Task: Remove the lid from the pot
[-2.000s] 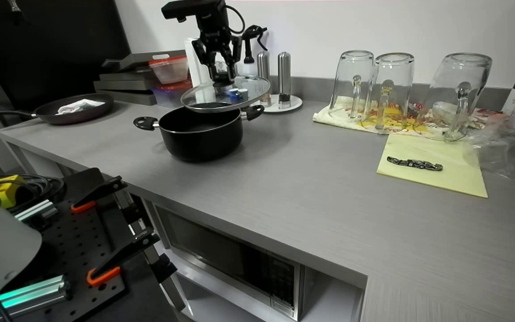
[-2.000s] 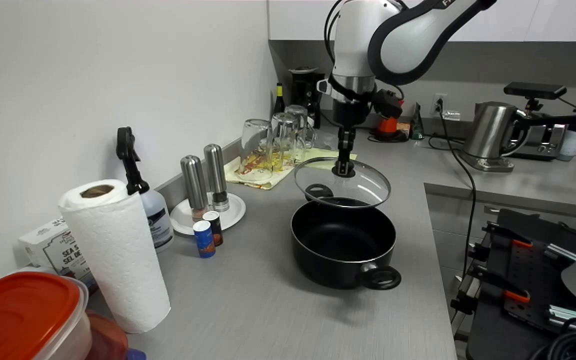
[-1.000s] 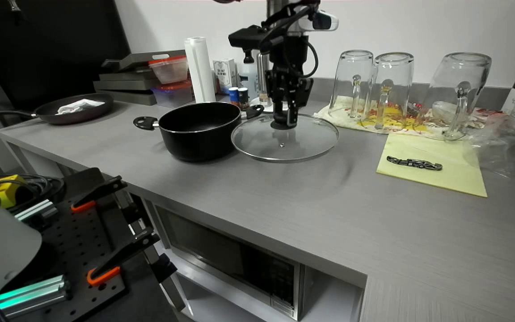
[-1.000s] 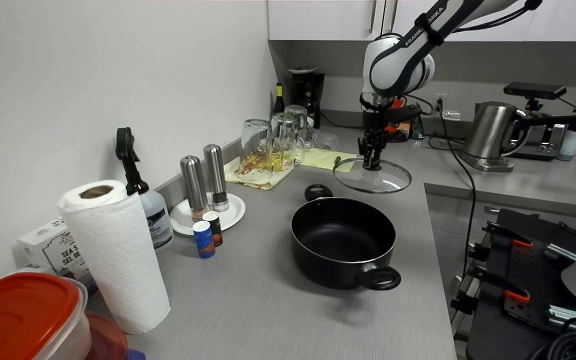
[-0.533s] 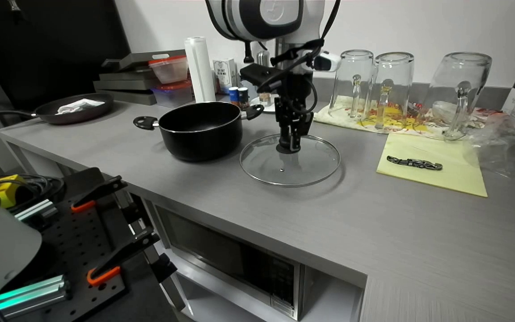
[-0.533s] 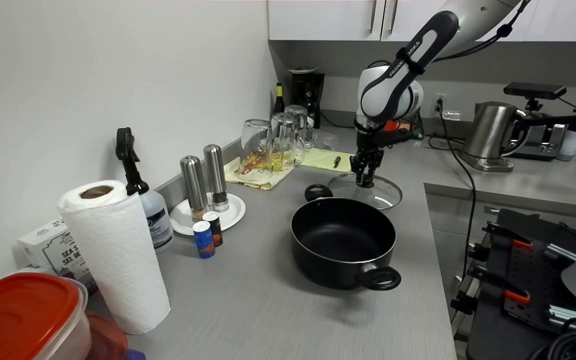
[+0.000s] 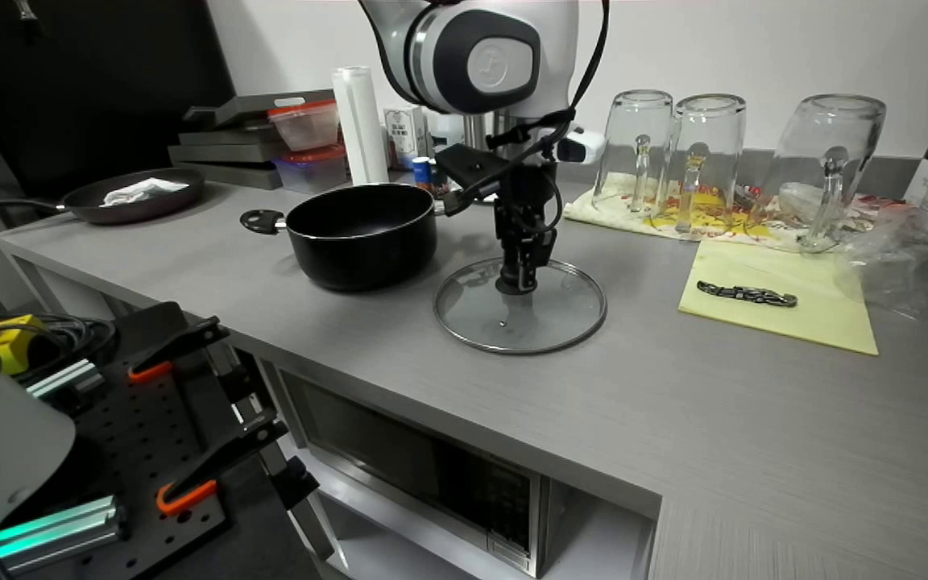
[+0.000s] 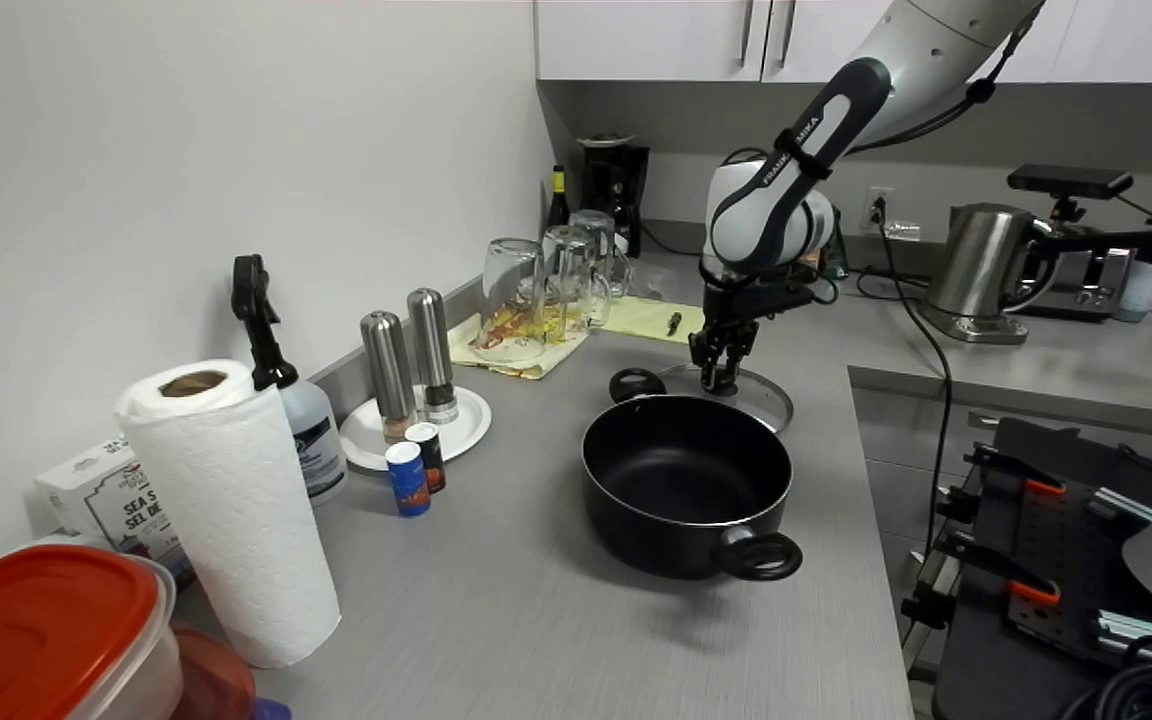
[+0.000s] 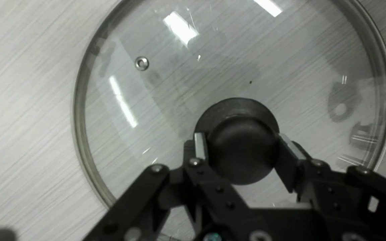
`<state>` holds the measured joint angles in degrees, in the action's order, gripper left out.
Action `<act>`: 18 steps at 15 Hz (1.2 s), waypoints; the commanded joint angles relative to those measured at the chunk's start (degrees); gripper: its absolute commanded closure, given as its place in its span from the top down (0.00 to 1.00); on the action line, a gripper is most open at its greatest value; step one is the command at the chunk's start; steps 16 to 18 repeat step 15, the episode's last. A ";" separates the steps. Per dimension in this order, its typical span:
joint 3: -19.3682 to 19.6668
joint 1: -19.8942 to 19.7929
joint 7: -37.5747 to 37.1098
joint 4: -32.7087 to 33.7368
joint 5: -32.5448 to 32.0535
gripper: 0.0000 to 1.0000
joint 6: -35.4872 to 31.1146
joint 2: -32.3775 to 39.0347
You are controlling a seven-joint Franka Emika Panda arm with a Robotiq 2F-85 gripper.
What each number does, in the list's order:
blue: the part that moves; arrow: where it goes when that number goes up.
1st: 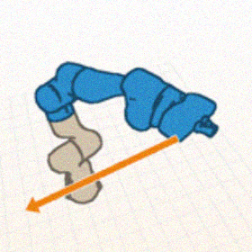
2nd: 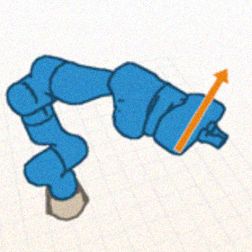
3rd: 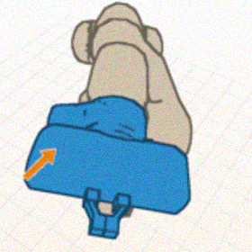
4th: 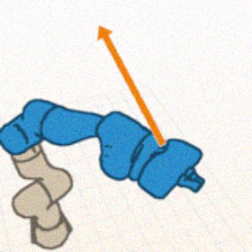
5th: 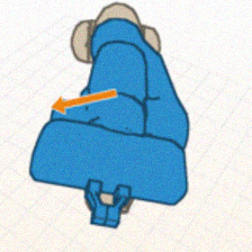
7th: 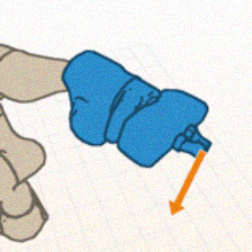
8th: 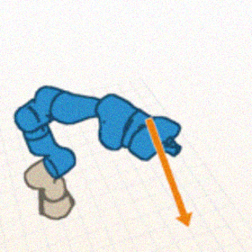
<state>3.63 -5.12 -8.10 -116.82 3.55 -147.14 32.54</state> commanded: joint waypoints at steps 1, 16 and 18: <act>-0.14 0.63 -0.84 1.72 1.42 0.26 -0.65 0.79; 0.18 0.89 -0.59 2.19 0.55 1.00 -0.02 -0.64; 0.18 0.89 -0.59 2.19 0.55 1.00 -0.02 -0.64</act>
